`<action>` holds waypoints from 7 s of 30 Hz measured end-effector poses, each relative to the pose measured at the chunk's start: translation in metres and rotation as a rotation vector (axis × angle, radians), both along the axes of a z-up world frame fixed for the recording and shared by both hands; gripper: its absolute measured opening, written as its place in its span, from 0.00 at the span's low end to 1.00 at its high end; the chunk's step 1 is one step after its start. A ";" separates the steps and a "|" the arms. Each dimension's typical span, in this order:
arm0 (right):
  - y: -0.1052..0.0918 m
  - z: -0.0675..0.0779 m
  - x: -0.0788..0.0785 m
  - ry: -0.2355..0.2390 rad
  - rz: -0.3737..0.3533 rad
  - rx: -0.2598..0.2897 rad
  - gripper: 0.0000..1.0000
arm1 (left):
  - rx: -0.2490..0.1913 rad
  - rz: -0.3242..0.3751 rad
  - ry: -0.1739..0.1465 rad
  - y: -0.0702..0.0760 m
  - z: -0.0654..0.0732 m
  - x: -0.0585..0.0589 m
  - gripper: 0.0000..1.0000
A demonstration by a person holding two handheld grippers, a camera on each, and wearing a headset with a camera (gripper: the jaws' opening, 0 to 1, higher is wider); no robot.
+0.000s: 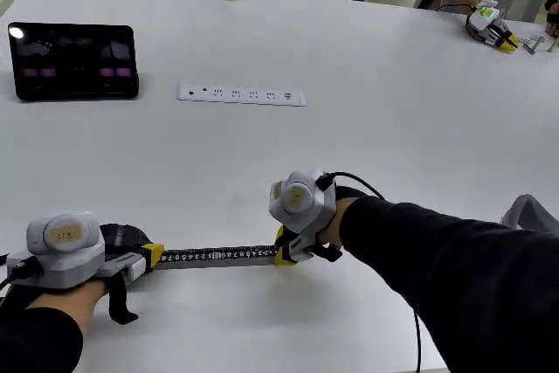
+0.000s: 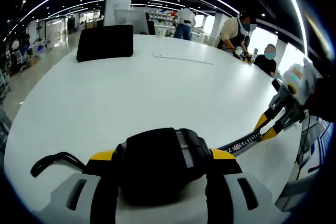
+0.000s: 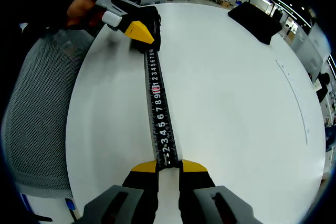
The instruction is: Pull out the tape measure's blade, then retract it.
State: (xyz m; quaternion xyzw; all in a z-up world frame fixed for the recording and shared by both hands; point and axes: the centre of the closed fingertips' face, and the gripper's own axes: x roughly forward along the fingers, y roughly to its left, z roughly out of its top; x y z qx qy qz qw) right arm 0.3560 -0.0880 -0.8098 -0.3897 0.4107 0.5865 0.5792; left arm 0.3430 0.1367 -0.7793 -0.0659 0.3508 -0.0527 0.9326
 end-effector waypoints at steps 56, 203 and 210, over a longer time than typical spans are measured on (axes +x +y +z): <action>0.031 0.000 -0.005 -0.002 0.038 0.021 0.11 | -0.007 -0.008 0.005 -0.001 0.000 0.000 0.63; 0.097 0.002 -0.015 0.026 -0.002 0.099 0.11 | -0.024 -0.016 0.016 0.000 -0.001 0.000 0.63; 0.101 0.001 -0.015 0.023 0.006 0.104 0.11 | -0.030 -0.016 0.016 0.000 -0.001 0.000 0.63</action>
